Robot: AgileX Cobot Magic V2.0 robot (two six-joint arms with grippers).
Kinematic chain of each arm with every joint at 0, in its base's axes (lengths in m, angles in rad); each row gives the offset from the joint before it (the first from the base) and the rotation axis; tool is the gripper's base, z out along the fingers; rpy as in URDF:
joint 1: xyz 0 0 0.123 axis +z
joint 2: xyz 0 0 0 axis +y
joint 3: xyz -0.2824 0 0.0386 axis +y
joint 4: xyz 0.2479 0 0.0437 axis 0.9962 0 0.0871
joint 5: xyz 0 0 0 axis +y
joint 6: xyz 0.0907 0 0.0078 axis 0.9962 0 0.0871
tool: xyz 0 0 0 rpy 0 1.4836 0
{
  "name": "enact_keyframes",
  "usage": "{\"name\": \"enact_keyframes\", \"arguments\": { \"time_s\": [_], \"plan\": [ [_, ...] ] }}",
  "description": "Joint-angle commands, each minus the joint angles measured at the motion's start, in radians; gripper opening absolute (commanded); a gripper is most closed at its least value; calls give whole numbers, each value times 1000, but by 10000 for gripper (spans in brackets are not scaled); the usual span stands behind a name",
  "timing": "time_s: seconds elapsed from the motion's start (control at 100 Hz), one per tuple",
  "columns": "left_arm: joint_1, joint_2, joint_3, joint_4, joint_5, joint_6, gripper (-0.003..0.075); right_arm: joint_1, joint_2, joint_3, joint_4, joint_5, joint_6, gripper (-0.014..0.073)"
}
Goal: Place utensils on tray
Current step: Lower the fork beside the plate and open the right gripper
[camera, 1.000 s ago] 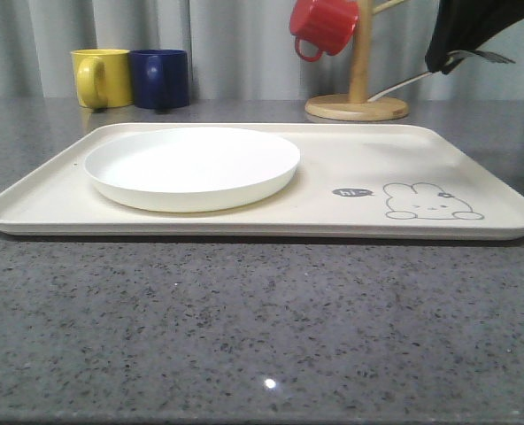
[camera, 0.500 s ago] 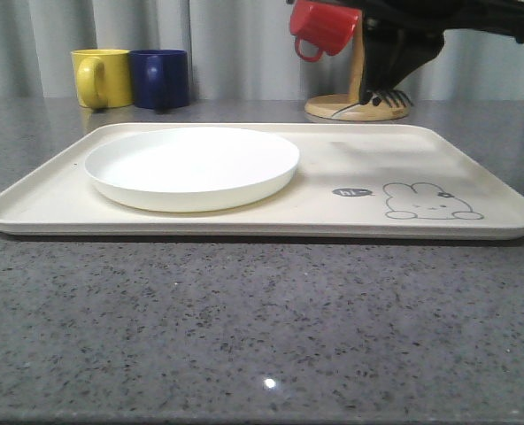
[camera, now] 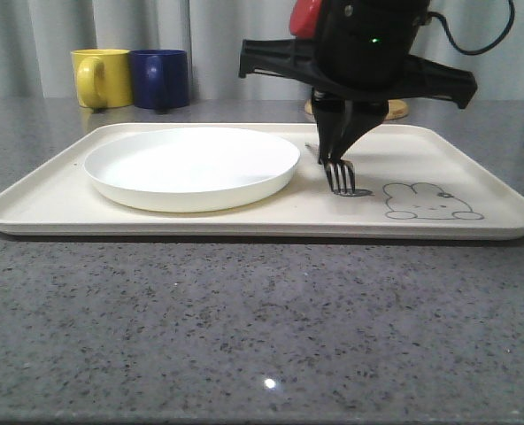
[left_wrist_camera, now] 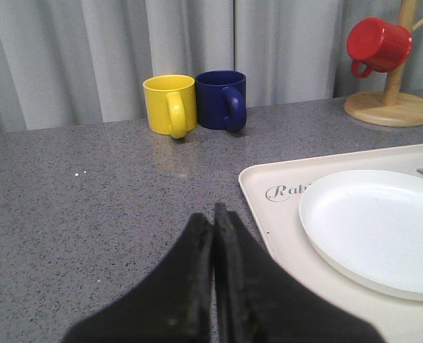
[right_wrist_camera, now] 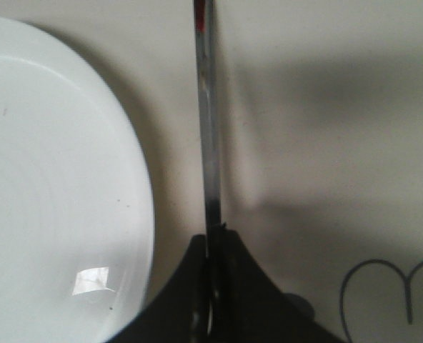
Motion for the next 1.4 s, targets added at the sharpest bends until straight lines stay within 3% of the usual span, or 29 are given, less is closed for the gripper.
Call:
{"name": "enact_keyframes", "arguments": {
  "time_s": [0.0, 0.38, 0.62, 0.69, 0.98, 1.19, 1.39],
  "plan": [
    [0, 6, -28, -14, -78, -2, -18, 2, -32, -28, -32, -28, 2, 36],
    [0, 6, -28, -14, -78, -2, -18, 2, 4, -28, -13, 9, 2, 66],
    [0, 6, -28, -14, -78, -2, -18, 2, 4, -28, -10, 12, 2, 325],
    [0, 6, -28, -14, -78, -2, -18, 2, 3, -28, -10, 12, 2, 367],
    [0, 6, -28, -14, -78, -2, -18, 2, -82, -28, -10, 28, -36, 372],
    [0, 6, -28, -14, -78, -2, -18, -26, -204, -28, -9, 82, -169, 372],
    [0, 6, -28, -14, -78, -2, -18, -137, -303, -28, -9, 169, -333, 372]
  ]
}}
